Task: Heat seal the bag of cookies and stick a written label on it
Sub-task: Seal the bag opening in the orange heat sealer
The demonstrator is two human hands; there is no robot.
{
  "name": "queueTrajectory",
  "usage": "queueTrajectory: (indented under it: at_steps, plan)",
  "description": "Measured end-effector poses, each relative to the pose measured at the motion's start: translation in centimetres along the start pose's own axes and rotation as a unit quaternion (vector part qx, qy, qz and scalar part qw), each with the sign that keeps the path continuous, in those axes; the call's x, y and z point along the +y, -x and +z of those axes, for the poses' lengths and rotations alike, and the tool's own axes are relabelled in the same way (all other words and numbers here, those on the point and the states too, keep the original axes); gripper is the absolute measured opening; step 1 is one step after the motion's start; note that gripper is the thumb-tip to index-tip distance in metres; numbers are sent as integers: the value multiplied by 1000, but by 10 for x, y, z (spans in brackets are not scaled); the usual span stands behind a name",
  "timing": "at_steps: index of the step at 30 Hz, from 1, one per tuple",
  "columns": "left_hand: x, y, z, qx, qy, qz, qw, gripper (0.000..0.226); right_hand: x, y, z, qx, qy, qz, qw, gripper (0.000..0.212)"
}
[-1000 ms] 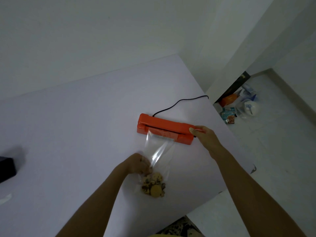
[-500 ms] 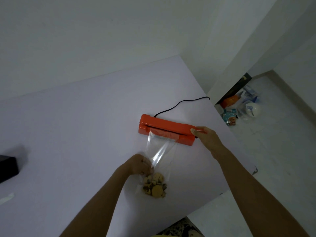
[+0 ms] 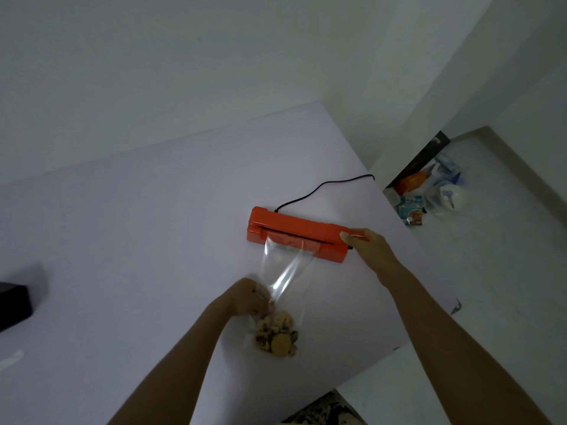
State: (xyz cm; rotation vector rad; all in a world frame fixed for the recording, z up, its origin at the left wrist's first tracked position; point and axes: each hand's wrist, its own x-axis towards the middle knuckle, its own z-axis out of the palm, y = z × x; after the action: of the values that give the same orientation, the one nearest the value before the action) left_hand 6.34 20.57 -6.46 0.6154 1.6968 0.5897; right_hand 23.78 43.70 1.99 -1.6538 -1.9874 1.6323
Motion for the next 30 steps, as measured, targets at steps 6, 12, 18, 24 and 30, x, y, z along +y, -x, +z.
queueTrajectory:
  at_steps: [6, 12, 18, 24, 30]
  plan:
    - [2, 1, 0, 3, 6, -5, 1000, 24, 1, -1, -1, -1, -4, 0, 1000, 48]
    - [1, 1, -1, -1, 10, -5, 1000, 23, 1, 1, -1, -11, -2, 1, 1000, 52]
    - [3, 3, -1, 2, 8, -4, 1000, 21, -1, 9, 2, 69, 76, -85, 991, 53]
    - [2, 5, -1, 3, 10, -4, 1000, 17, -3, 28, 11, 63, 124, -192, 972, 58]
    - [4, 7, -1, -4, 13, -3, 1000, 17, -50, 42, -1, 74, 159, -263, 949, 47]
